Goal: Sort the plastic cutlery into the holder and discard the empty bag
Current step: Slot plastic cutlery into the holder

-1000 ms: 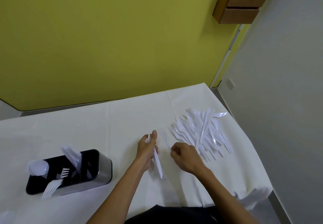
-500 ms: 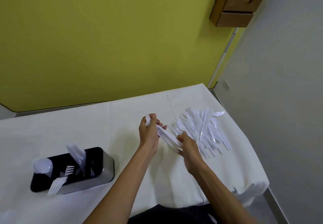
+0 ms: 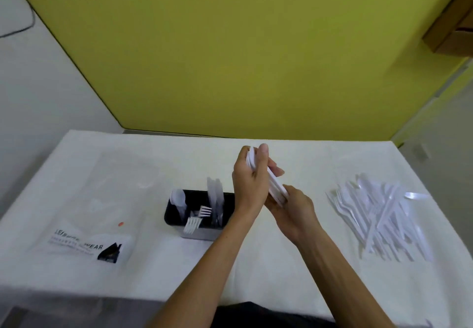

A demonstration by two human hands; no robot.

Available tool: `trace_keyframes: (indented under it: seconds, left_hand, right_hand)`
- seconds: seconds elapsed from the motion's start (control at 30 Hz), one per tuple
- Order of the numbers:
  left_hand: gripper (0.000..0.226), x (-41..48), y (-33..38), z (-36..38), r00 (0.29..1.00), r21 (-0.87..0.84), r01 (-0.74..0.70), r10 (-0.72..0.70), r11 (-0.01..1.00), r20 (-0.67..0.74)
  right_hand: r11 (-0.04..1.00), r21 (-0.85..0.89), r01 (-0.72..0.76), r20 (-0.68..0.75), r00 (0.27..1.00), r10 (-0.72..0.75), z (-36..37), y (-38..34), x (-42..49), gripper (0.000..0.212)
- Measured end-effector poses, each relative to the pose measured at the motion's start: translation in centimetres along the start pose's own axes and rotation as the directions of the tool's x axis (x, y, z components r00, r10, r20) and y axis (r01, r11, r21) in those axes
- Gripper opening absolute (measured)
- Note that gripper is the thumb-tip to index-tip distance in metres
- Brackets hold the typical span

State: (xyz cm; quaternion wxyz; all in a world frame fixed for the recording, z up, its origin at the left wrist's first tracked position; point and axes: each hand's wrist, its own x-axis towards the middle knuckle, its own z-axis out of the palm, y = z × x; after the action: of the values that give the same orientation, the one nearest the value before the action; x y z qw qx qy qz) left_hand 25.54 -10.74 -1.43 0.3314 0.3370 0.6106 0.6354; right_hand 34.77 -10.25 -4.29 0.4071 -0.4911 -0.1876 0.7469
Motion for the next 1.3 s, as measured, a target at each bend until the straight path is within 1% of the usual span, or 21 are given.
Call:
trace_keyframes:
  seconds: [0.03, 0.07, 0.13, 0.17, 0.23, 0.33, 0.4, 0.5, 0.63, 0.7, 0.73, 0.87, 1.0, 1.07, 1.13, 1.17, 1.23, 1.3]
  left_hand:
    - [0.043, 0.3, 0.7, -1.5, 0.999, -0.007, -0.025, 0.024, 1.000, -0.025]
    - [0.041, 0.5, 1.4, -3.0, 0.997, -0.001, -0.056, 0.056, 0.998, -0.048]
    - [0.038, 1.2, 2.4, -6.2, 0.989, 0.044, -0.115, 0.118, 0.992, -0.094]
    - [0.037, 1.5, 2.8, -8.0, 0.982, 0.066, -0.130, 0.138, 0.989, -0.127]
    - [0.036, 2.4, 2.9, -11.5, 0.970, 0.096, -0.152, 0.167, 0.984, -0.179]
    - [0.033, 3.1, 1.4, -14.5, 0.958, 0.149, -0.146, 0.177, 0.978, -0.224]
    - [0.033, 2.9, 0.0, -15.1, 0.964, 0.168, -0.123, 0.158, 0.978, -0.214]
    - [0.031, 2.2, -1.9, -14.8, 0.983, 0.224, -0.078, 0.113, 0.971, -0.145]
    - [0.021, 1.4, -4.8, -14.1, 0.998, 0.322, -0.001, 0.020, 0.947, -0.057]
    - [0.010, 1.4, -5.7, -14.0, 0.999, 0.385, -0.003, 0.018, 0.923, -0.037]
    - [0.006, 1.4, -5.8, -14.0, 0.999, 0.386, -0.015, 0.029, 0.922, -0.029]
    - [0.028, 1.1, -5.7, -14.0, 1.000, 0.333, -0.019, 0.019, 0.943, 0.003]
    - [0.033, 0.7, -5.4, -14.2, 0.998, 0.412, -0.055, 0.037, 0.910, 0.052]
    - [0.031, 0.8, -5.2, -14.6, 0.993, 0.511, -0.089, 0.034, 0.855, 0.116]
    - [0.030, 1.0, -5.8, -14.8, 0.976, 0.635, -0.140, -0.002, 0.759, 0.217]
    - [0.034, 0.9, -6.1, -14.9, 0.967, 0.680, -0.151, -0.034, 0.717, 0.251]
    - [0.046, 0.8, -6.5, -14.9, 0.954, 0.732, -0.151, -0.096, 0.664, 0.284]
    - [0.056, 0.8, -6.4, -14.8, 0.949, 0.746, -0.142, -0.126, 0.651, 0.290]
  right_hand:
    - [0.992, -0.118, 0.035, 0.044, 0.999, -0.030, 1.3, 0.4, -0.2, 0.024]
    - [0.964, -0.251, 0.089, 0.077, 0.994, -0.072, 2.6, 0.9, -0.3, 0.024]
    - [0.831, -0.507, 0.231, 0.101, 0.973, -0.209, 4.2, 2.2, 0.1, 0.023]
    - [0.760, -0.581, 0.292, 0.104, 0.952, -0.287, 4.9, 3.0, 0.2, 0.020]
    - [0.636, -0.674, 0.375, 0.126, 0.907, -0.402, 5.8, 4.8, 0.3, 0.017]
    - [0.518, -0.756, 0.400, 0.159, 0.880, -0.448, 5.6, 7.7, 0.6, 0.018]
    - [0.450, -0.790, 0.417, 0.185, 0.861, -0.473, 5.3, 9.3, 1.0, 0.020]
    - [0.373, -0.817, 0.440, 0.205, 0.826, -0.525, 5.1, 10.2, 1.7, 0.023]
    - [0.307, -0.830, 0.466, 0.238, 0.794, -0.560, 4.8, 10.7, 2.0, 0.024]
    - [0.297, -0.831, 0.470, 0.245, 0.790, -0.563, 4.7, 11.0, 2.1, 0.024]
    - [0.296, -0.833, 0.467, 0.243, 0.790, -0.562, 4.7, 11.0, 2.2, 0.023]
    - [0.284, -0.830, 0.480, 0.262, 0.785, -0.562, 4.6, 11.1, 2.3, 0.023]
    - [0.283, -0.825, 0.488, 0.282, 0.791, -0.542, 4.4, 10.9, 2.2, 0.025]
    - [0.283, -0.822, 0.495, 0.293, 0.792, -0.535, 4.3, 10.8, 2.2, 0.025]
    - [0.266, -0.820, 0.508, 0.312, 0.784, -0.536, 4.1, 10.8, 2.3, 0.025]
    - [0.262, -0.817, 0.513, 0.320, 0.783, -0.534, 4.0, 10.8, 2.2, 0.025]
    - [0.266, -0.816, 0.514, 0.328, 0.789, -0.519, 3.9, 10.7, 2.2, 0.025]
    - [0.264, -0.815, 0.517, 0.338, 0.793, -0.507, 3.7, 10.5, 2.2, 0.026]
